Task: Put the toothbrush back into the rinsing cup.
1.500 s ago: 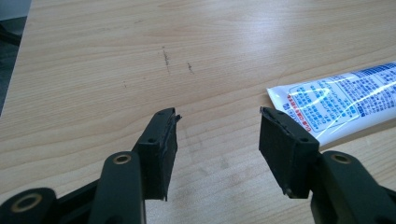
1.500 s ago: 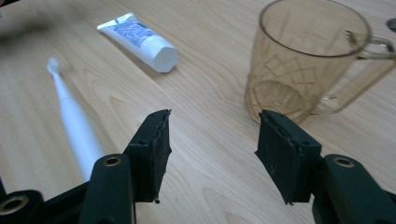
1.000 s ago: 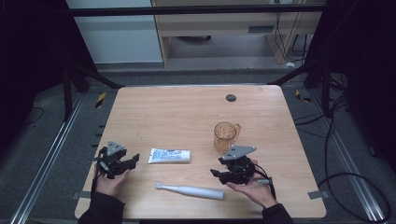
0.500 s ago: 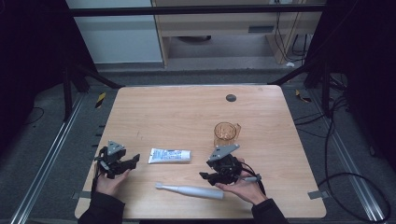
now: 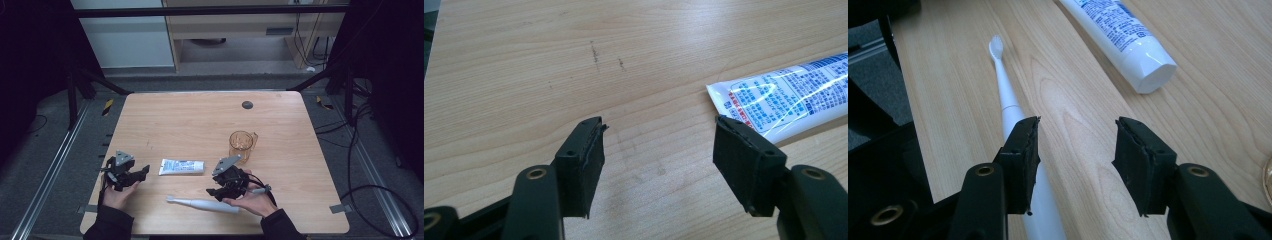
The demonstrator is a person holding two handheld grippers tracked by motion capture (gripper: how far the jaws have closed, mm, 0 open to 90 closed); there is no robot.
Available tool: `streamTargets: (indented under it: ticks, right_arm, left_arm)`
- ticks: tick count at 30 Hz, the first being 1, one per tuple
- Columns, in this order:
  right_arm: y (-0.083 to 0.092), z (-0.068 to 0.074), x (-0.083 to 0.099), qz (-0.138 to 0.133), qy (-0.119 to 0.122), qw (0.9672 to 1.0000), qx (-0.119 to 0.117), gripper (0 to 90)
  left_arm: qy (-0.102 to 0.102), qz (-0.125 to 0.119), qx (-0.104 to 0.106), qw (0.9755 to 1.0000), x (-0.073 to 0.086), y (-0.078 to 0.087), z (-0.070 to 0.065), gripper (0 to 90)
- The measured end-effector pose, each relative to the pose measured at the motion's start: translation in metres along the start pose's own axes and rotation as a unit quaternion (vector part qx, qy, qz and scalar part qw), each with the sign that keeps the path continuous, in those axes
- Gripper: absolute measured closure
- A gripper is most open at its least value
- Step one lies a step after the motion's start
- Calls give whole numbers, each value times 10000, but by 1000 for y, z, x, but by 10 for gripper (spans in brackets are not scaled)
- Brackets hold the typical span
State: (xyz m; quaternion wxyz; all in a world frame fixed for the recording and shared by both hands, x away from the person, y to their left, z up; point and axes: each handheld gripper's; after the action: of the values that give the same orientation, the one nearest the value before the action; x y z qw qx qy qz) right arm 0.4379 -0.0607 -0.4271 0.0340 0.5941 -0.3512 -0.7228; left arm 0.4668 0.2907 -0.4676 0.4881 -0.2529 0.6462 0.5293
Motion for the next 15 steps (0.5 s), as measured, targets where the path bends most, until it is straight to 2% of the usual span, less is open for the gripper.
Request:
streamTargets:
  ticks: [15]
  right_arm:
    - [-18,8,-9,269,96,9993,-227,543]
  left_arm:
    - [2,49,23,10000,0,-1,0,364]
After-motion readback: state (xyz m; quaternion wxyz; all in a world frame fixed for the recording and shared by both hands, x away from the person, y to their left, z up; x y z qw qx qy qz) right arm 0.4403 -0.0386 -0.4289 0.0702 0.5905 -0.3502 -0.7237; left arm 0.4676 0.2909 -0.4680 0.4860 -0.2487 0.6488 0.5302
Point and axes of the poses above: each handheld gripper's, and its own axes: y roughly backward along the jaws, x roughly out of its underside, z roughly to its left, and after that the axes turned 15 degrees about -z, right-handed
